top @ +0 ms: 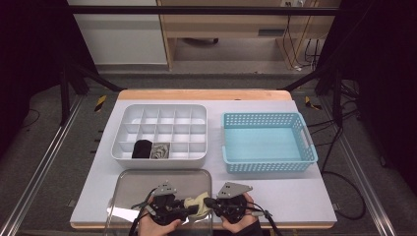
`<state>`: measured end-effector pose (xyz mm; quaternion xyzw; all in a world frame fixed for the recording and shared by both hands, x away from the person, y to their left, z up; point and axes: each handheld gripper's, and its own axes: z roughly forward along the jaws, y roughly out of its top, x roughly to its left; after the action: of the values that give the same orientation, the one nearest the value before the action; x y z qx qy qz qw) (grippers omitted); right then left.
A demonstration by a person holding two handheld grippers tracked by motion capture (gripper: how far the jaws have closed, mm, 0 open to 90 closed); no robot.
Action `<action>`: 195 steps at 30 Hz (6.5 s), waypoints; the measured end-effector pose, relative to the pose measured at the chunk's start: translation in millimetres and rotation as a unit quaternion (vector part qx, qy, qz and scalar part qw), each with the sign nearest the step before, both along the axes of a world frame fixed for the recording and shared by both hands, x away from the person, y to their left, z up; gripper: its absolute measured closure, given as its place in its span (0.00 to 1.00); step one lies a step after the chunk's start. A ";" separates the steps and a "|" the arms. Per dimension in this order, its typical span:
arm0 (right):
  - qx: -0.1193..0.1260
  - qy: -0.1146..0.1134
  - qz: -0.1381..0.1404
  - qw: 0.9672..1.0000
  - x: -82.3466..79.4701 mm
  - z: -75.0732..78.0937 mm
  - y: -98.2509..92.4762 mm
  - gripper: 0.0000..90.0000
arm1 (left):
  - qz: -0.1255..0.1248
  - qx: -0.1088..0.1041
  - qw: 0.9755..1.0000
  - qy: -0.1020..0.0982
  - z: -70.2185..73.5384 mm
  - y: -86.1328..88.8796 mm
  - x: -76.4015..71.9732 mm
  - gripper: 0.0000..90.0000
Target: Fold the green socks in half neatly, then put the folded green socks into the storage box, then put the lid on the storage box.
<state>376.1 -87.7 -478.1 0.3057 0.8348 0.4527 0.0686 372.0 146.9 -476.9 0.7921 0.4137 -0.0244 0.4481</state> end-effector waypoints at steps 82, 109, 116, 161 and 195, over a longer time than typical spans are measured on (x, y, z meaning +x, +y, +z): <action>0.017 -0.041 -0.170 0.984 -2.3 -2.4 -112.0 0.64 | 0.082 0.177 0.979 -0.062 81.1 22.3 140.6 0.73; 0.012 -0.036 -0.165 0.986 -0.9 -4.7 -109.0 0.64 | 0.069 0.180 0.980 -0.054 66.8 13.2 139.0 0.59; 0.011 -0.037 -0.164 0.986 -0.7 -4.6 -108.1 0.64 | 0.072 0.180 0.979 -0.069 69.3 13.4 137.3 0.74; 0.041 -0.031 -0.137 0.989 8.5 11.1 -80.2 0.59 | 0.129 0.047 0.976 -0.170 69.9 141.2 22.6 0.50; 0.043 -0.002 -0.098 0.994 12.5 12.9 -42.9 0.58 | 0.124 0.057 0.984 -0.114 34.0 193.5 30.4 0.48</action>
<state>388.6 -130.7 -465.2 0.3880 0.7800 0.4803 0.1013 402.4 340.4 -442.9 0.7566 0.4555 0.1457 0.4459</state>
